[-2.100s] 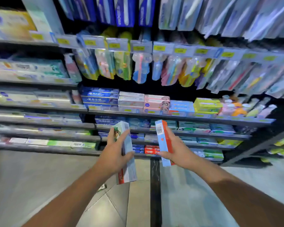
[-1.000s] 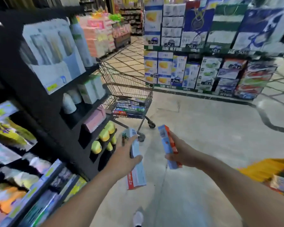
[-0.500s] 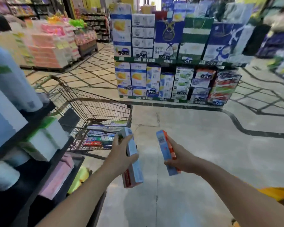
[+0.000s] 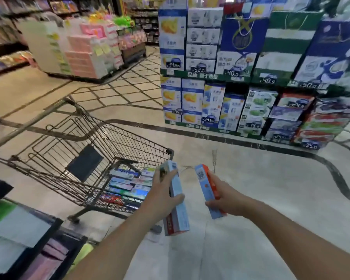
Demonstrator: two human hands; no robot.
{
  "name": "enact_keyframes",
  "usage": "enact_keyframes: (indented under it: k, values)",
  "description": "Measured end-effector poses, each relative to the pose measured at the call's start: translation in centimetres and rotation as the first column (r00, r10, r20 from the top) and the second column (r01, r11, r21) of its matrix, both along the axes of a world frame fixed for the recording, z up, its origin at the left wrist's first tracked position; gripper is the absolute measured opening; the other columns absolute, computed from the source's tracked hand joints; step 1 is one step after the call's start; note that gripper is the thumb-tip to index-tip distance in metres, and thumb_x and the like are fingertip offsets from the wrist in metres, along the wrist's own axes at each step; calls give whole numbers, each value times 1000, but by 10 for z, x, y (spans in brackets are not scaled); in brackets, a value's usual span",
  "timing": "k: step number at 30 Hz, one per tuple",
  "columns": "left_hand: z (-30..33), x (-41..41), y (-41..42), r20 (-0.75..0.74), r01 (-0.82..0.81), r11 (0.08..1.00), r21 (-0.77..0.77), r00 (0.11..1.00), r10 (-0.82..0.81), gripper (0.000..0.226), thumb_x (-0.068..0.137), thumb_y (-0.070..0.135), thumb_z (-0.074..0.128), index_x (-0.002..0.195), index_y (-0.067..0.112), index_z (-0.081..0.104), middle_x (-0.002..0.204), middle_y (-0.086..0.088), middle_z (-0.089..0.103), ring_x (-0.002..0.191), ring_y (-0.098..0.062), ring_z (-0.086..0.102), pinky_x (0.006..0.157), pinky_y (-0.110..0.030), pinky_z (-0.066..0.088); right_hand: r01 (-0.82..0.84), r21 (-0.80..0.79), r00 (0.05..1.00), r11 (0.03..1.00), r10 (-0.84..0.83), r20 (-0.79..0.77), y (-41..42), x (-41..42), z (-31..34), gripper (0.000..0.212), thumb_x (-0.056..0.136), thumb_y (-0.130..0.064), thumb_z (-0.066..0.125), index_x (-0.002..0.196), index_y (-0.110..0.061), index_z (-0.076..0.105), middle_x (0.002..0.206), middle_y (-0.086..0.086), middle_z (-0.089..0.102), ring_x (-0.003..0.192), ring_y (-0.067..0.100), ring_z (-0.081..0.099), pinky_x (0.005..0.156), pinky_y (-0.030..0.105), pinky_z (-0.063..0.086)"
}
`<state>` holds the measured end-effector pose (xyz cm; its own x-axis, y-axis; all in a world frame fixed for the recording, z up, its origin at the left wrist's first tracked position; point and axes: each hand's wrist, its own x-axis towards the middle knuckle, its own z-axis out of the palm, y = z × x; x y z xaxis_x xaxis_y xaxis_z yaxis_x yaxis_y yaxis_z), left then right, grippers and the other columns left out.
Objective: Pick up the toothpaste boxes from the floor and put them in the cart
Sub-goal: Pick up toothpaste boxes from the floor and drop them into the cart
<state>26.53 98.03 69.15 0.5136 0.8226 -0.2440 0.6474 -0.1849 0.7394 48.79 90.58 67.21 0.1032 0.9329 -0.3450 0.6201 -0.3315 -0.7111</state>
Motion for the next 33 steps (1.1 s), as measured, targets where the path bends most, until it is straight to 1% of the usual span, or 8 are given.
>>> enact_keyframes:
  k: [4,12,14,19,24,27,30,33]
  values:
    - [-10,7,48,-18,-75,997,-25,997,74,74,91,37,68,150,47,24,160,15,-18,141,-19,30,97,-32,45,-94,-21,996,995,93,-15,74,0,-2,106,86,-19,73,155,-40,-5,139,2,44,115,21,51,88,35,50]
    - [-48,-4,177,20,-209,976,-55,977,210,73,90,36,68,148,48,26,158,20,-15,137,-22,36,96,-32,50,-259,-39,958,965,251,-140,230,-22,-18,99,88,-9,69,147,-50,2,127,-9,46,112,15,54,77,23,54]
    - [-57,-9,208,29,-236,969,-74,971,239,72,90,35,69,147,47,27,156,23,-14,134,-21,39,97,-35,51,-295,-47,945,954,284,-165,267,-30,-23,95,88,-7,69,144,-50,6,133,-10,47,116,12,53,82,22,53]
    - [-85,-26,276,39,-295,941,-167,952,305,76,90,34,70,148,50,25,158,21,-18,139,-23,34,100,-36,50,-335,-82,928,939,314,-199,352,-51,-50,96,87,-7,70,150,-44,8,139,-10,46,128,17,50,105,45,46]
    - [-119,-45,329,5,-415,875,-248,903,429,73,93,32,67,148,51,23,160,13,-21,145,-24,25,105,-39,46,-380,-137,902,915,334,-273,420,-71,-93,90,91,-3,66,144,-47,8,129,-27,38,125,4,41,106,30,40]
    - [-149,-57,357,0,-508,810,-294,847,532,77,92,26,69,150,49,24,158,18,-24,145,-21,26,102,-36,49,-436,-176,872,883,367,-323,461,-82,-129,89,90,0,64,146,-46,12,140,-10,44,127,15,49,103,40,47]
    - [-187,-66,382,5,-602,731,-320,771,637,88,90,23,71,150,54,14,159,20,-19,146,-22,23,102,-35,48,-414,-284,892,865,324,-315,504,-93,-169,72,90,0,63,141,-36,26,127,-1,54,115,25,59,94,43,53]
    - [-236,-69,401,-31,-732,613,-298,649,760,105,84,29,78,154,47,2,160,12,5,143,-24,28,108,-44,42,-393,-317,912,863,322,-254,540,-105,-213,44,89,-1,62,121,-25,42,115,7,56,100,23,61,93,46,53]
